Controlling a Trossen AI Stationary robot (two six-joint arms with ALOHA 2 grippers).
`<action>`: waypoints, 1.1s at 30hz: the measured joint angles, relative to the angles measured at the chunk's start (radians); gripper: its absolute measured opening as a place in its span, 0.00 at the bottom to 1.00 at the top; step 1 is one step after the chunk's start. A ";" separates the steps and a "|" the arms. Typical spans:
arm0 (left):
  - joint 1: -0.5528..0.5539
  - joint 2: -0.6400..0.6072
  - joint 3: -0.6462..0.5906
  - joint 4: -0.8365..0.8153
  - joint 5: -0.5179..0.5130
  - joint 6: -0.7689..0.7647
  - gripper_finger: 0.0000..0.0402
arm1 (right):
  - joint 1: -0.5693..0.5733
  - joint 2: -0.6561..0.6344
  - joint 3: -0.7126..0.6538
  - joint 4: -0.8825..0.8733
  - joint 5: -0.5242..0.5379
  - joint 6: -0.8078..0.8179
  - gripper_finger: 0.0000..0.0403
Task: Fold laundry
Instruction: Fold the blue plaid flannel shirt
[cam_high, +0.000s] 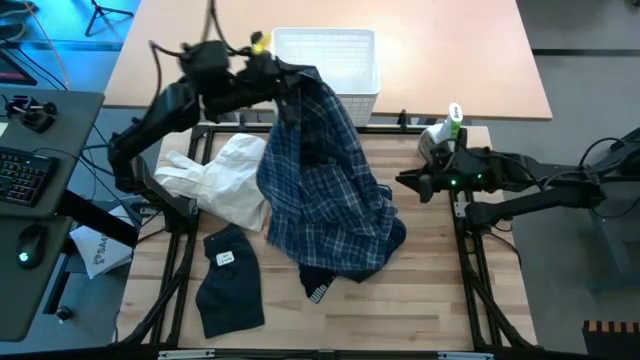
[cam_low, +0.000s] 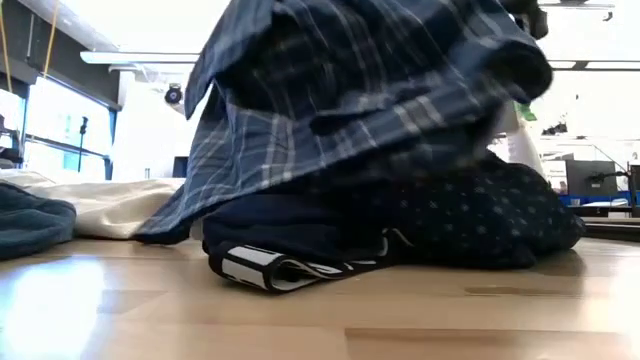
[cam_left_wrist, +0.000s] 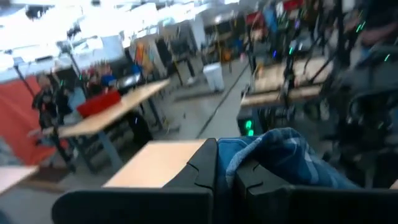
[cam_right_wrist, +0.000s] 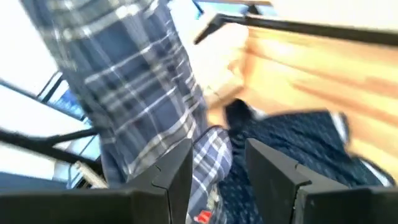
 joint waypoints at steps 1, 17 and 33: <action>-0.005 0.000 0.023 0.000 0.003 0.000 0.00 | -0.003 0.009 0.010 0.021 -0.012 -0.044 0.36; -0.014 0.002 0.105 -0.020 -0.066 0.066 0.00 | 0.104 0.357 0.033 0.100 -0.244 -0.421 0.56; -0.014 0.001 0.104 -0.039 -0.095 0.120 0.00 | 0.195 0.552 0.032 0.401 0.347 -0.231 0.28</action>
